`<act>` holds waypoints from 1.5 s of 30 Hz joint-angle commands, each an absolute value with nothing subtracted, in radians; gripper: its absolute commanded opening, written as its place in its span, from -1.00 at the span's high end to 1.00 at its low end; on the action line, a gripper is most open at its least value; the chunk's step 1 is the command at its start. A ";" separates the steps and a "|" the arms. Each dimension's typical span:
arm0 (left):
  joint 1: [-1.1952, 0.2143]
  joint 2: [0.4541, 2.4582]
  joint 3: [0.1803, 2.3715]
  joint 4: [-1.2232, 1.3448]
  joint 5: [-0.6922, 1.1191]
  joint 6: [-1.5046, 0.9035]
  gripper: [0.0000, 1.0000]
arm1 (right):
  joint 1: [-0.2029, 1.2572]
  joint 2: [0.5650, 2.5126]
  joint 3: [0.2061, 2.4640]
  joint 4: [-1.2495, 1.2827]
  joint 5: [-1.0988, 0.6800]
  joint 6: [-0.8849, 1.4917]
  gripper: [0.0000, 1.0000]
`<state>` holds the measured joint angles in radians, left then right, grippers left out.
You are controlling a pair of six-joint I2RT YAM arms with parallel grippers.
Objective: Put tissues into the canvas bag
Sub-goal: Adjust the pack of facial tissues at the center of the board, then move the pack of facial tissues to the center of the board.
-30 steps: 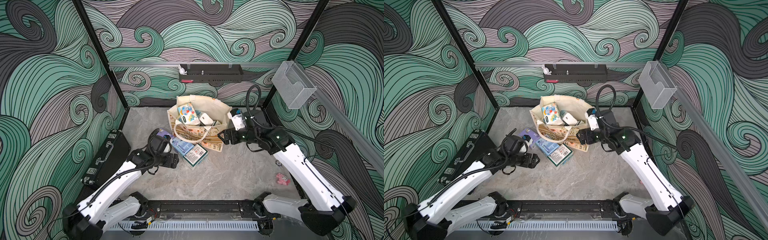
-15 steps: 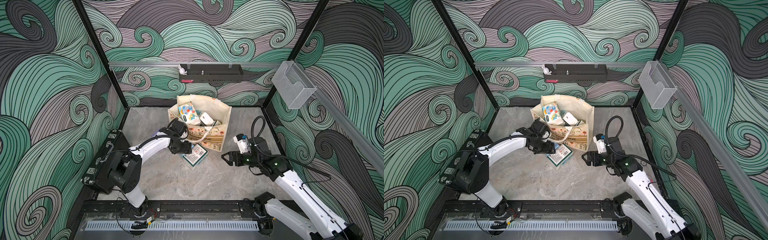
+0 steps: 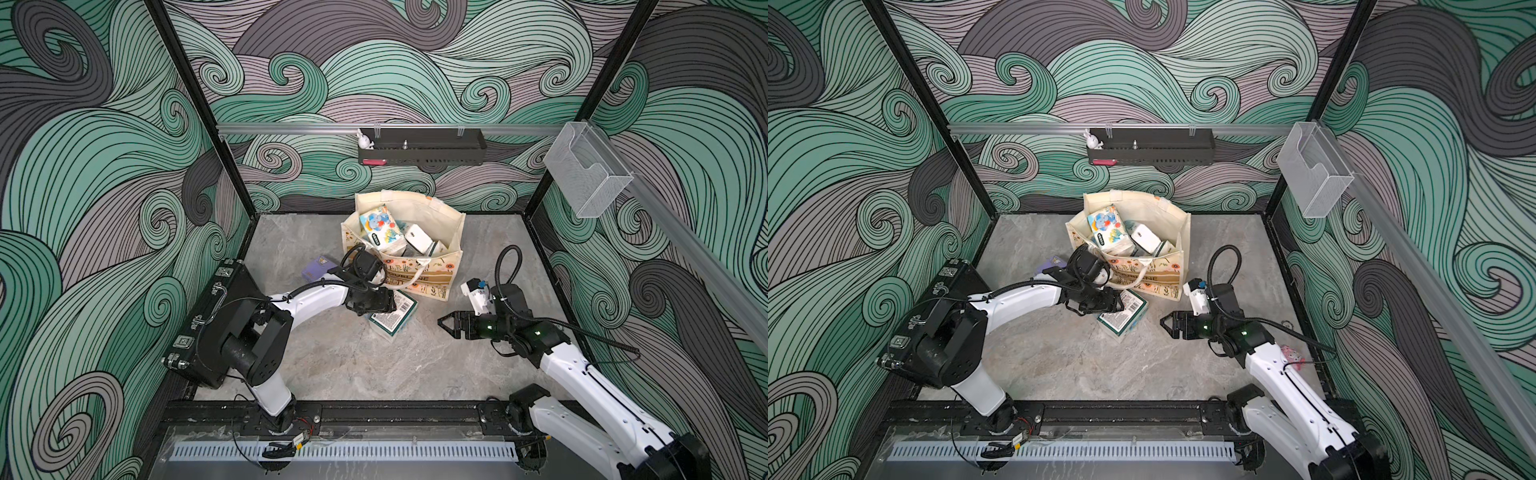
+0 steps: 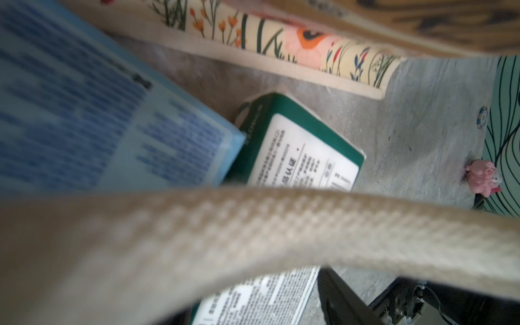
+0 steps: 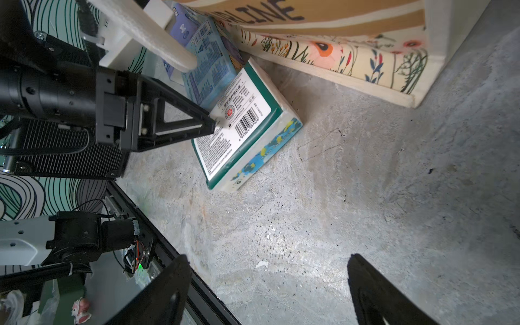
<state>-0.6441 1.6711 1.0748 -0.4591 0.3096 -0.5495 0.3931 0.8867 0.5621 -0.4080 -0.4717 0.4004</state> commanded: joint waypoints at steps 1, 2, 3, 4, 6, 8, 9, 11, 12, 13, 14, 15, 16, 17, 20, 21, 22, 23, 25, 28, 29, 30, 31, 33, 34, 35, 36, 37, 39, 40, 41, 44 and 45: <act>-0.703 1.647 1.014 -0.448 0.345 -0.639 -0.42 | 0.390 0.896 0.545 -0.310 -0.504 0.449 -0.75; -0.719 1.637 1.000 -0.441 0.345 -0.651 -0.42 | 0.390 0.899 0.538 -0.305 -0.503 0.452 -0.74; -0.729 1.627 0.987 -0.439 0.344 -0.662 -0.42 | 0.390 0.903 0.535 -0.305 -0.503 0.452 -0.74; -0.741 1.611 0.975 -0.437 0.340 -0.670 -0.42 | 0.390 0.905 0.531 -0.305 -0.502 0.453 -0.75; -0.751 1.578 0.952 -0.433 0.332 -0.685 -0.42 | 0.390 0.910 0.524 -0.306 -0.504 0.455 -0.74; -0.752 1.538 0.938 -0.439 0.326 -0.691 -0.43 | 0.390 0.915 0.516 -0.296 -0.513 0.469 -0.74; -0.751 1.523 0.942 -0.449 0.318 -0.687 -0.43 | 0.391 0.918 0.513 -0.285 -0.522 0.477 -0.75; -0.750 1.497 0.969 -0.497 0.291 -0.661 -0.47 | 0.391 0.929 0.519 -0.265 -0.539 0.497 -0.74; -0.749 1.486 0.988 -0.523 0.277 -0.646 -0.50 | 0.391 0.935 0.528 -0.261 -0.541 0.501 -0.74; -0.747 1.479 1.015 -0.554 0.262 -0.627 -0.54 | 0.391 0.945 0.542 -0.261 -0.543 0.506 -0.74; -0.744 1.472 1.046 -0.590 0.243 -0.612 -0.60 | 0.391 0.952 0.558 -0.262 -0.545 0.507 -0.74; -0.742 1.464 1.075 -0.624 0.223 -0.597 -0.63 | 0.391 0.961 0.571 -0.262 -0.545 0.508 -0.74; -0.736 1.456 1.107 -0.658 0.206 -0.577 -0.65 | 0.391 0.969 0.588 -0.263 -0.545 0.510 -0.74; -0.731 1.440 1.139 -0.688 0.189 -0.560 -0.66 | 0.392 0.977 0.602 -0.262 -0.546 0.510 -0.74; -0.715 1.358 1.179 -0.728 0.143 -0.536 -0.66 | 0.392 0.999 0.636 -0.252 -0.552 0.521 -0.74; -0.710 1.333 1.180 -0.734 0.134 -0.530 -0.66 | 0.392 1.006 0.641 -0.245 -0.555 0.526 -0.74; -0.706 1.302 1.172 -0.732 0.123 -0.526 -0.66 | 0.391 1.016 0.646 -0.237 -0.559 0.534 -0.74; -0.703 1.271 1.156 -0.728 0.111 -0.522 -0.66 | 0.392 1.026 0.648 -0.233 -0.564 0.543 -0.73; -0.702 1.210 1.103 -0.696 0.101 -0.520 -0.66 | 0.392 1.044 0.648 -0.224 -0.582 0.561 -0.72; -0.701 1.122 0.975 -0.604 0.133 -0.508 -0.55 | 0.394 1.052 0.613 -0.181 -0.597 0.612 -0.71; -0.702 1.101 0.939 -0.587 0.141 -0.516 -0.47 | 0.395 1.051 0.592 -0.159 -0.595 0.634 -0.71; -0.702 1.088 0.910 -0.575 0.148 -0.523 -0.36 | 0.396 1.051 0.576 -0.141 -0.592 0.653 -0.70; -0.702 1.080 0.880 -0.562 0.159 -0.534 -0.14 | 0.396 1.052 0.559 -0.123 -0.591 0.672 -0.69; -0.701 1.072 0.831 -0.545 0.176 -0.554 0.22 | 0.397 1.060 0.536 -0.098 -0.588 0.703 -0.69; -0.702 1.073 0.811 -0.534 0.190 -0.560 0.38 | 0.398 1.067 0.526 -0.081 -0.591 0.716 -0.69; -0.702 1.078 0.795 -0.521 0.207 -0.561 0.48 | 0.400 1.073 0.520 -0.071 -0.589 0.725 -0.69; -0.702 1.085 0.776 -0.499 0.222 -0.573 0.53 | 0.402 1.082 0.513 -0.060 -0.590 0.732 -0.69; -0.702 1.097 0.757 -0.468 0.233 -0.586 0.54 | 0.403 1.092 0.511 -0.053 -0.591 0.736 -0.69; -0.702 1.122 0.732 -0.402 0.249 -0.610 0.49 | 0.405 1.121 0.511 -0.043 -0.599 0.742 -0.69; -0.702 1.135 0.725 -0.371 0.252 -0.619 0.44 | 0.405 1.138 0.512 -0.034 -0.608 0.748 -0.70; -0.702 1.149 0.725 -0.347 0.254 -0.621 0.38 | 0.407 1.155 0.512 -0.021 -0.616 0.754 -0.70; -0.702 1.204 0.759 -0.328 0.238 -0.615 0.16 | 0.417 1.215 0.511 0.023 -0.631 0.779 -0.71; -0.702 1.227 0.781 -0.331 0.237 -0.607 0.13 | 0.421 1.240 0.513 0.036 -0.632 0.786 -0.71</act>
